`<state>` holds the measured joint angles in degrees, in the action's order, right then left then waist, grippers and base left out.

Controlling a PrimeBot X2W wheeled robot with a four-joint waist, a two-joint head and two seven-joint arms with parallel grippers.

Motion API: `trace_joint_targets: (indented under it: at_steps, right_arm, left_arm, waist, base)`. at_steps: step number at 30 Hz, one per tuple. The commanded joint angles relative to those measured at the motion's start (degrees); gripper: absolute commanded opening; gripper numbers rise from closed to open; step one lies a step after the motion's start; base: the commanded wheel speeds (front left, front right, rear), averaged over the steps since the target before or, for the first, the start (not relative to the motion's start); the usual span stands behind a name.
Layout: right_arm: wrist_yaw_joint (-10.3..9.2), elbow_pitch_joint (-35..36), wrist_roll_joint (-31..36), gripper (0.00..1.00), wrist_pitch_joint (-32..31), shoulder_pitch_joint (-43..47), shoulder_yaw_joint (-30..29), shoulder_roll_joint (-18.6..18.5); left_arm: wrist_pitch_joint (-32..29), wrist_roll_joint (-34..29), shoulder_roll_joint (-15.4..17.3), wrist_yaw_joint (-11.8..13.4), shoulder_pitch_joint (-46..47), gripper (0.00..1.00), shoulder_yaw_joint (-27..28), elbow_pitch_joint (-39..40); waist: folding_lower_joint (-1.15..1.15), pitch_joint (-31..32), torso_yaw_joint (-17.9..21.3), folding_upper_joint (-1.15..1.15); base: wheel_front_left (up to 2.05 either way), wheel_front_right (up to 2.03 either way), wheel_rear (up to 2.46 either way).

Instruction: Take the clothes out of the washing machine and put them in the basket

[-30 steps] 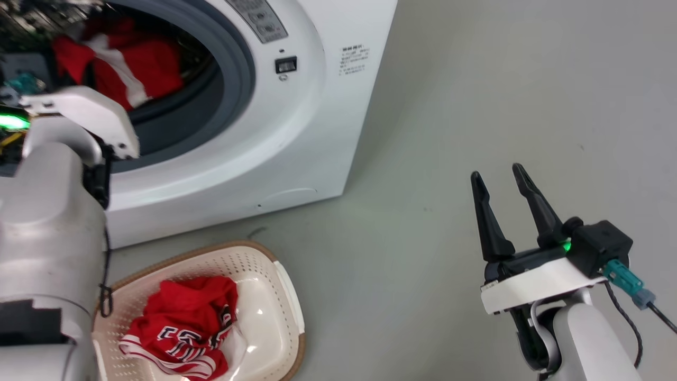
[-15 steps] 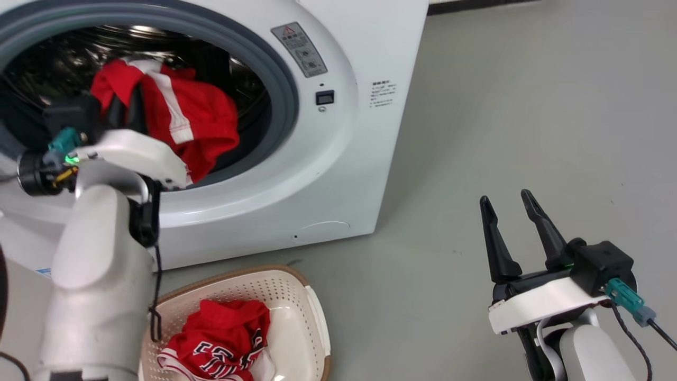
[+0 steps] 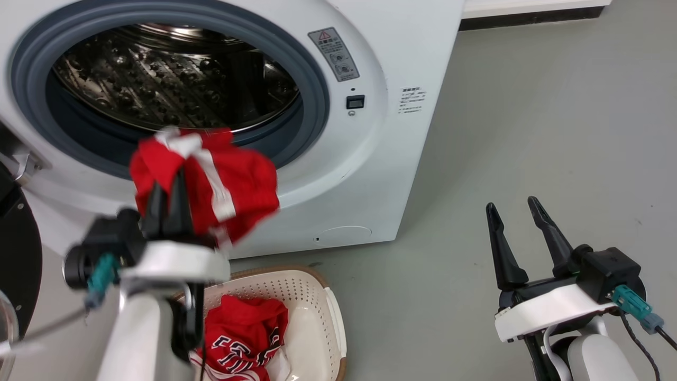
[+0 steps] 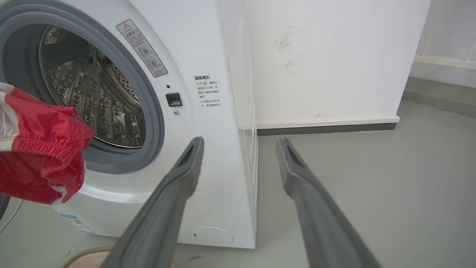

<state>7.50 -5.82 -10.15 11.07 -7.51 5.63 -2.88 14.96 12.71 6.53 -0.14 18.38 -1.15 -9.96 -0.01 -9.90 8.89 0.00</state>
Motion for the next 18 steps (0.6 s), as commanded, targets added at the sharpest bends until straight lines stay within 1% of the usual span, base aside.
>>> trace_joint_targets:
  at_steps: [1, 6, 9, 11, 12, 13, 18]
  right_arm:
    - [-0.03, 0.39, 0.31, 1.00, -0.11, 0.88, -0.03, 0.01]
    - [-0.02, 1.27, 0.60, 1.00, -0.79, 0.84, 0.11, 0.01]
    - [-0.03, 1.75, 0.56, 1.00, -1.02, 0.60, 0.19, 0.01]
    - [-0.03, 2.10, 0.83, 1.00, -1.28, 0.25, 0.19, 0.00]
    - [-0.02, 2.44, 1.14, 1.00, -1.32, -0.30, 0.19, 0.01]
    - [-0.03, 2.57, 1.29, 1.00, -1.35, -0.48, 0.27, 0.02]
    - [-0.02, 3.26, 1.22, 1.00, -1.08, -1.82, 1.03, 0.01]
  left_arm:
    - [-0.18, -0.24, -0.35, 0.42, -2.15, 0.00, -0.25, 1.61]
    - [-2.66, 0.02, -1.54, 2.38, -11.54, 0.00, -2.16, 8.52]
    - [-4.82, 0.19, -1.99, 3.16, -16.23, 0.00, -3.49, 9.85]
    - [-6.04, 0.20, -2.18, 3.19, -18.37, 0.00, -4.69, 9.50]
    - [-7.09, 1.08, -2.62, 3.18, -20.36, 0.00, -6.36, 7.02]
    - [-7.26, 1.42, -2.70, 3.29, -20.72, 0.00, -6.88, 5.56]
    - [-6.31, 3.36, -3.11, 2.67, -18.34, 0.00, -8.31, -3.93]
  waist:
    - [0.01, -0.22, -0.36, 0.00]
    - [0.01, -0.98, -1.17, 0.00]
    - [0.01, -1.97, -1.65, 0.00]
    - [0.01, -2.72, -2.02, 0.00]
    - [0.01, -4.08, -2.93, 0.00]
    - [0.01, -4.58, -3.18, 0.00]
    - [0.01, -8.24, -3.65, 0.00]
  base:
    - [0.00, 0.00, 0.00]
    - [0.00, 0.00, 0.00]
    - [0.00, 0.00, 0.00]
    - [0.00, 0.00, 0.00]
    - [0.00, 0.00, 0.00]
    - [0.00, 0.00, 0.00]
    - [0.00, 0.00, 0.00]
